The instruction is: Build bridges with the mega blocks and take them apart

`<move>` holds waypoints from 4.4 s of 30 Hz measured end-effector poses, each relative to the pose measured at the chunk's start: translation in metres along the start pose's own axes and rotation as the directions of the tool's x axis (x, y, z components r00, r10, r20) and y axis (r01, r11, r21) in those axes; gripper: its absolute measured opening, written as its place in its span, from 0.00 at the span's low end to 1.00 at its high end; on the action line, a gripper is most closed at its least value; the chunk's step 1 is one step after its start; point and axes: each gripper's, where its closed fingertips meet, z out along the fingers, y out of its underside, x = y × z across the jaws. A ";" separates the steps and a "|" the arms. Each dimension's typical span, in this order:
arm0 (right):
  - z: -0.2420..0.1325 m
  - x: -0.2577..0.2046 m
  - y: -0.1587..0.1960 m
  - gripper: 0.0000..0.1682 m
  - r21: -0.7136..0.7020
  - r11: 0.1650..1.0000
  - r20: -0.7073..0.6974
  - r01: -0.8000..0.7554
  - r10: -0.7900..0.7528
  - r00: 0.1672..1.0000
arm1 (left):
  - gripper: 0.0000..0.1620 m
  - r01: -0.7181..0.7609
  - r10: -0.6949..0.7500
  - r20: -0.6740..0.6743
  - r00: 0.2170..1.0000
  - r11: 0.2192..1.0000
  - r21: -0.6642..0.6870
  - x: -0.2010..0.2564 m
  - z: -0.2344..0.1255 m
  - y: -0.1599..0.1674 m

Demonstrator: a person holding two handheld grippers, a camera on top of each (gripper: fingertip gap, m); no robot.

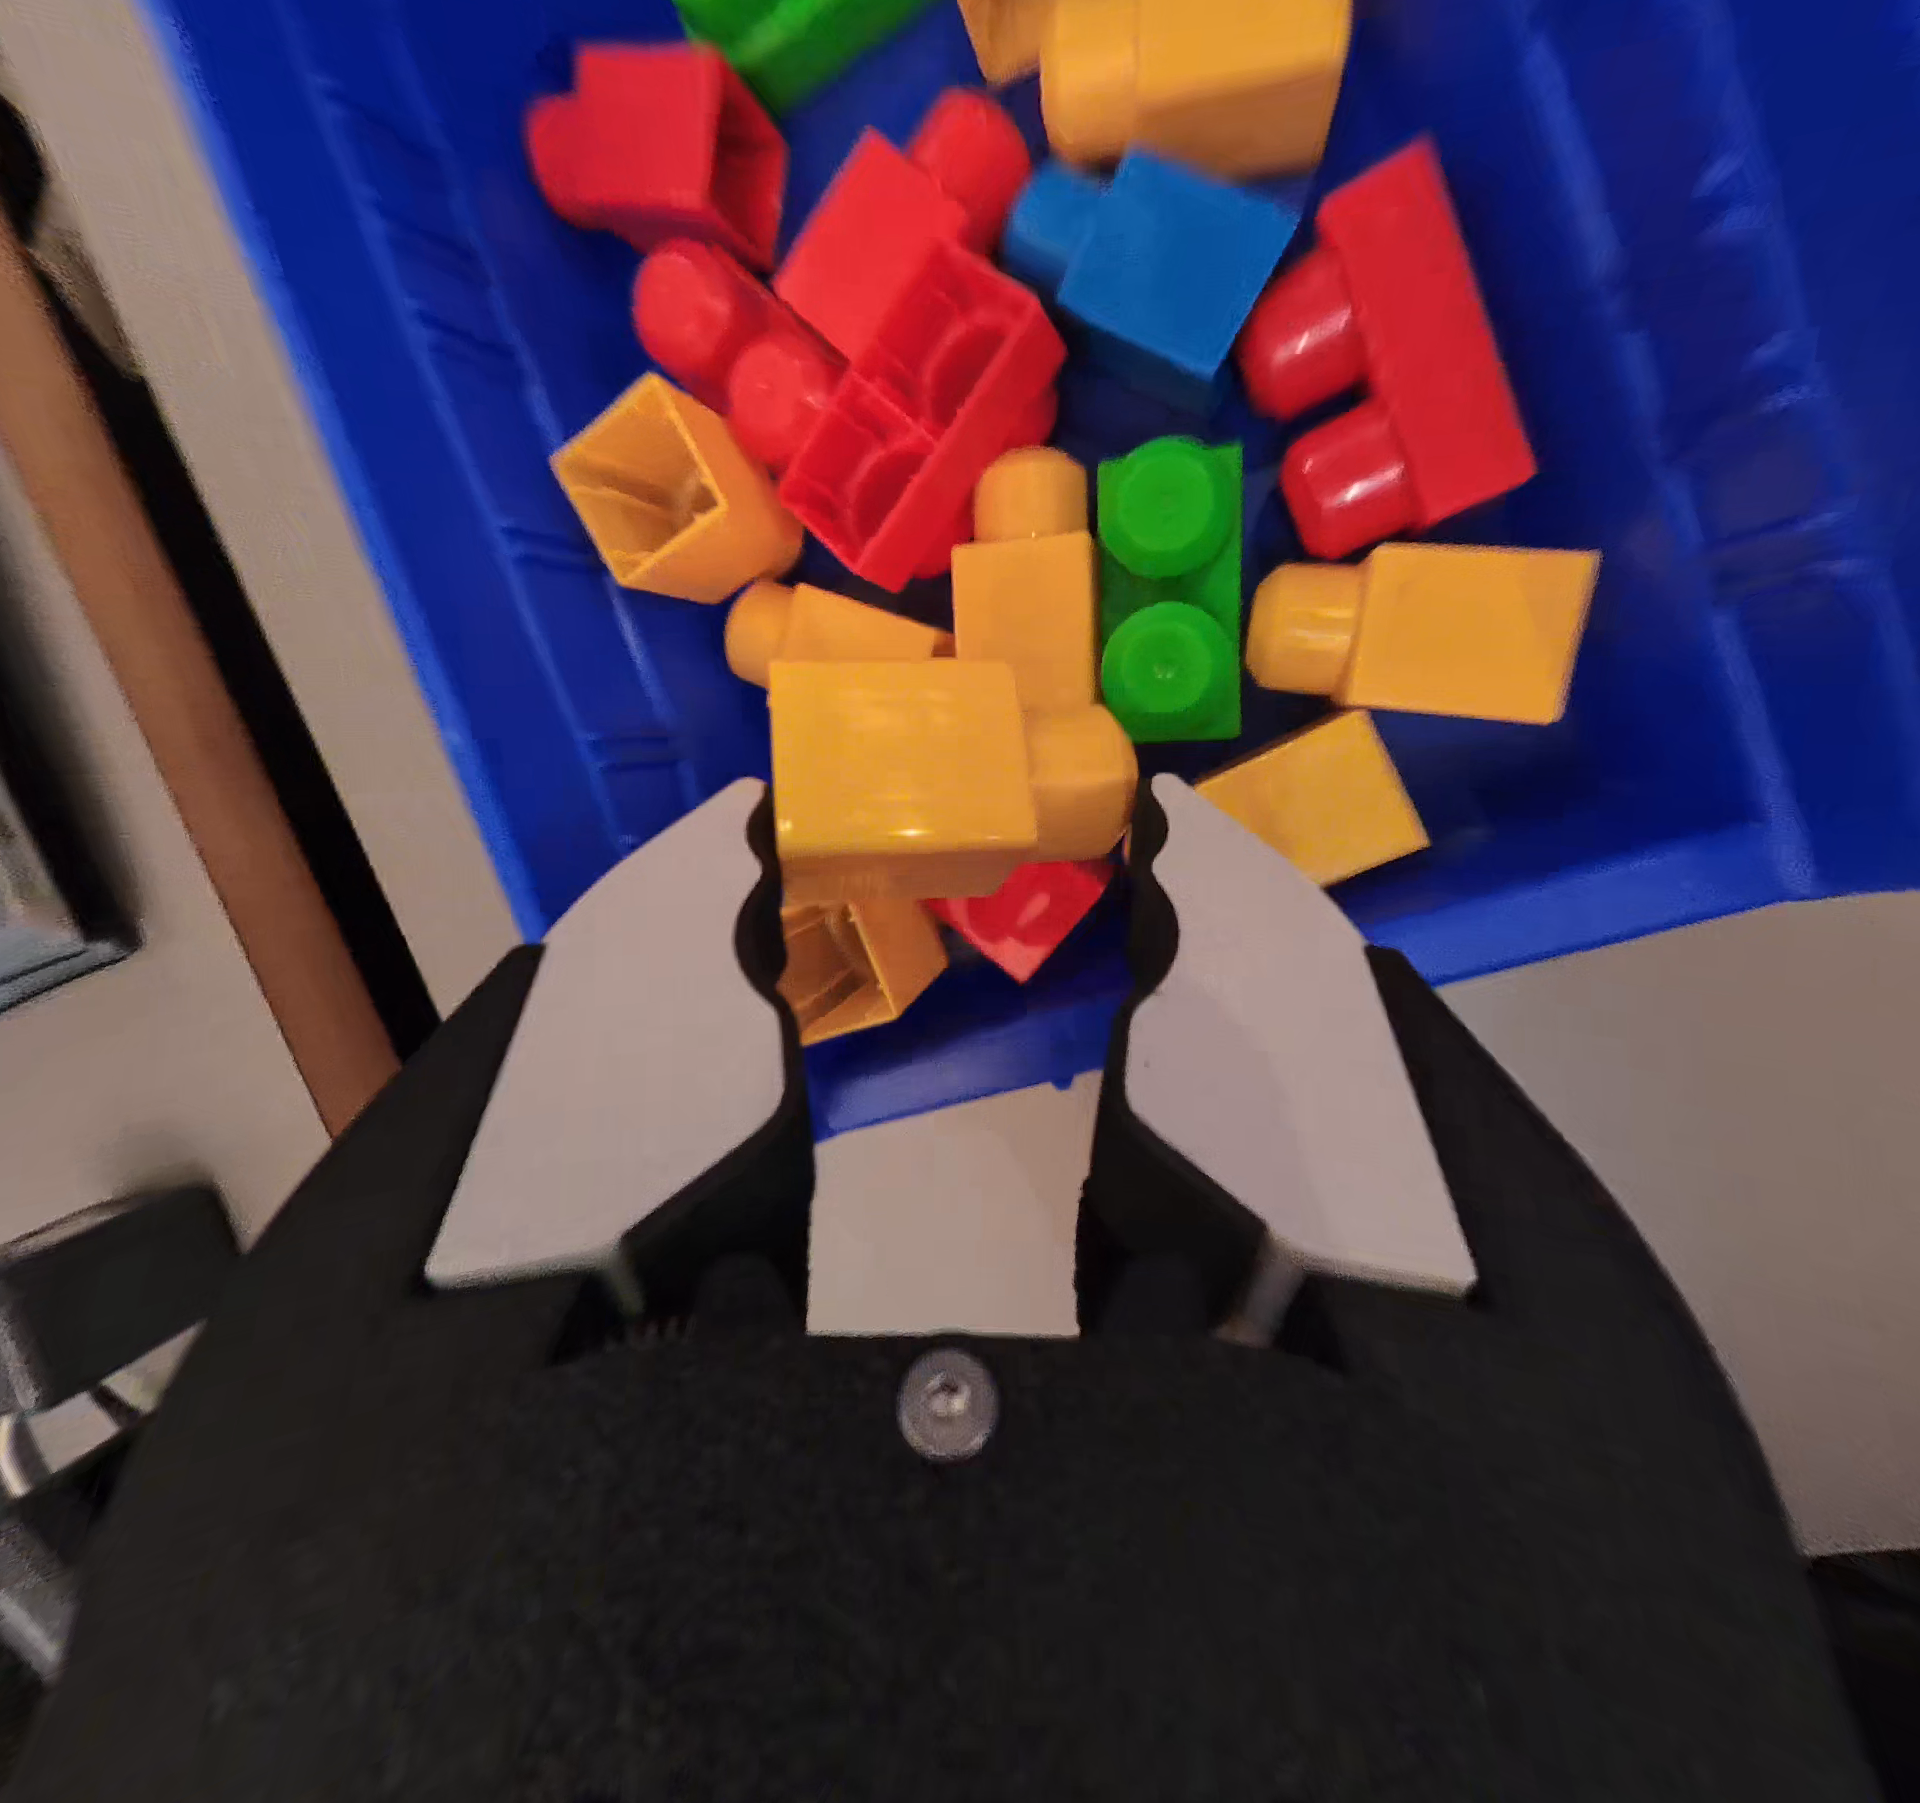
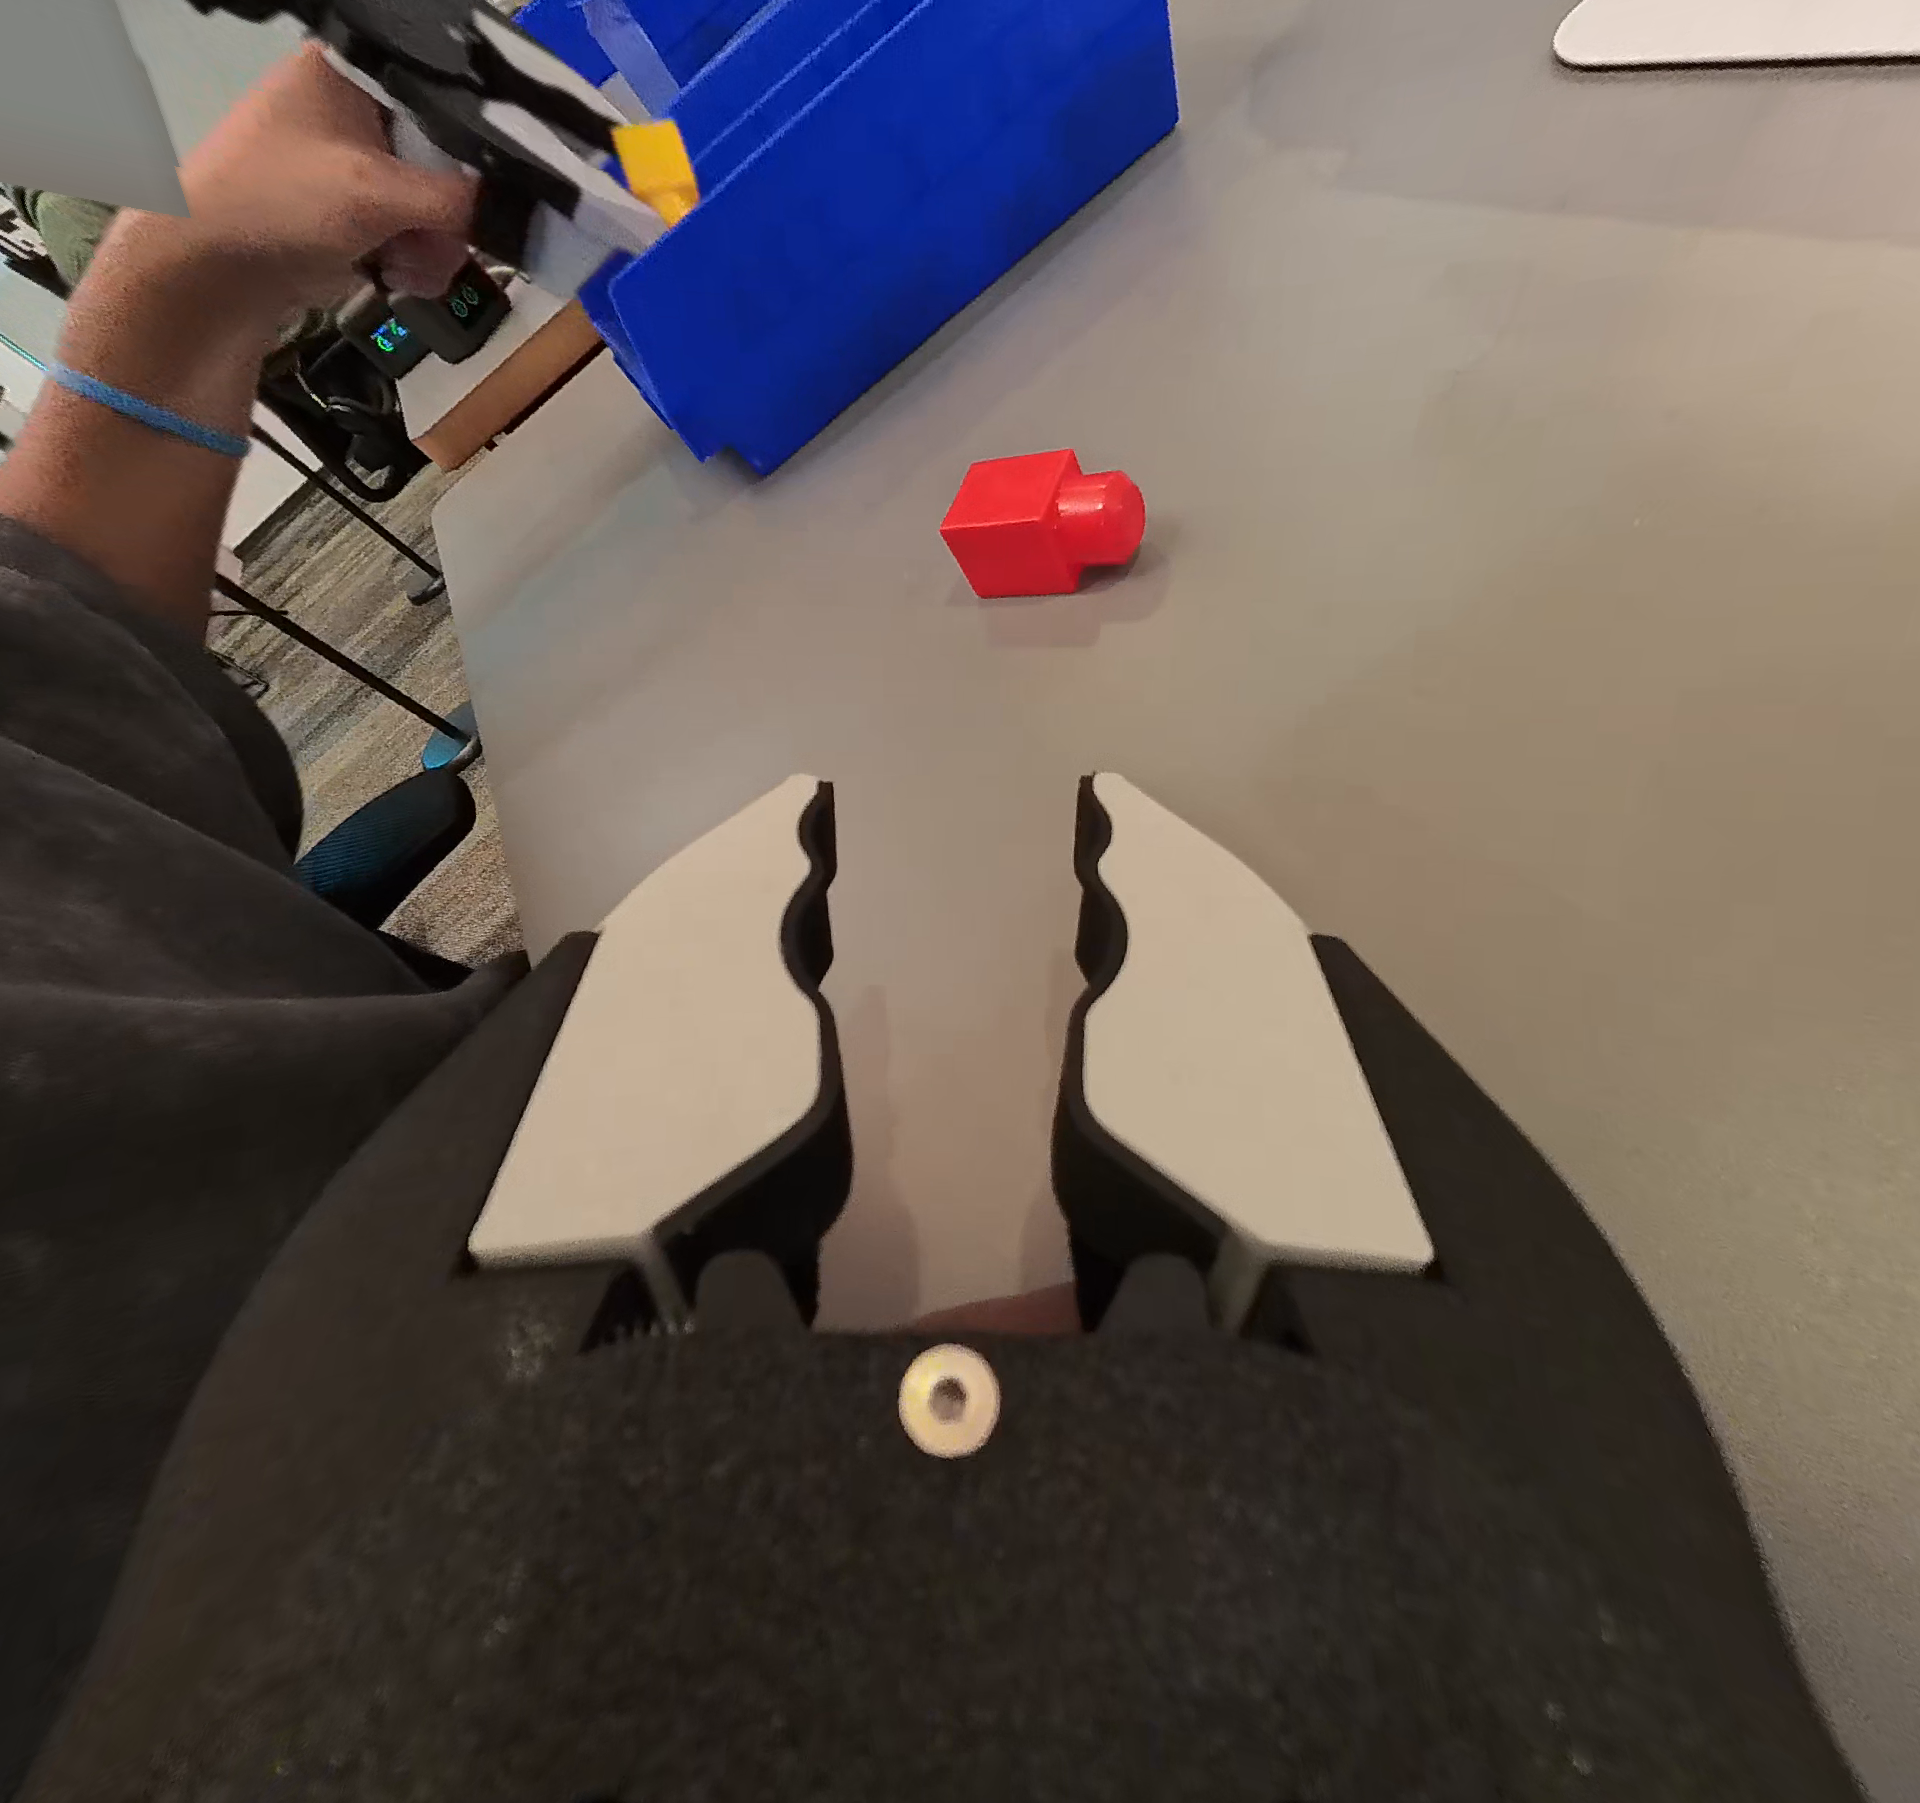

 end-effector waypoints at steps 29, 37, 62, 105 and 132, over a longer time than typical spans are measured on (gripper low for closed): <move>-0.017 -0.004 0.001 0.25 0.041 0.998 0.053 -0.037 0.035 0.998 | 0.39 0.412 -0.295 -0.378 0.877 0.867 0.280 0.320 -0.007 -0.100; -0.018 -0.005 0.002 0.25 0.038 0.998 0.055 -0.041 0.039 0.998 | 0.45 0.443 -0.326 -0.392 0.860 0.859 0.257 0.333 0.003 -0.111; -0.009 -0.006 0.009 0.25 0.000 1.000 0.040 -0.020 0.020 0.999 | 0.48 0.314 -0.271 -0.159 0.949 0.853 0.417 0.182 -0.101 -0.004; -0.005 0.004 0.014 0.24 -0.040 0.999 -0.009 -0.014 0.014 1.000 | 0.17 -0.062 0.057 -0.092 0.994 0.997 -0.054 0.032 0.010 -0.020; -0.016 -0.009 0.015 0.24 -0.028 0.999 -0.013 0.022 -0.022 1.000 | 0.17 -0.721 0.777 -0.383 0.500 0.618 0.314 0.317 0.035 -0.213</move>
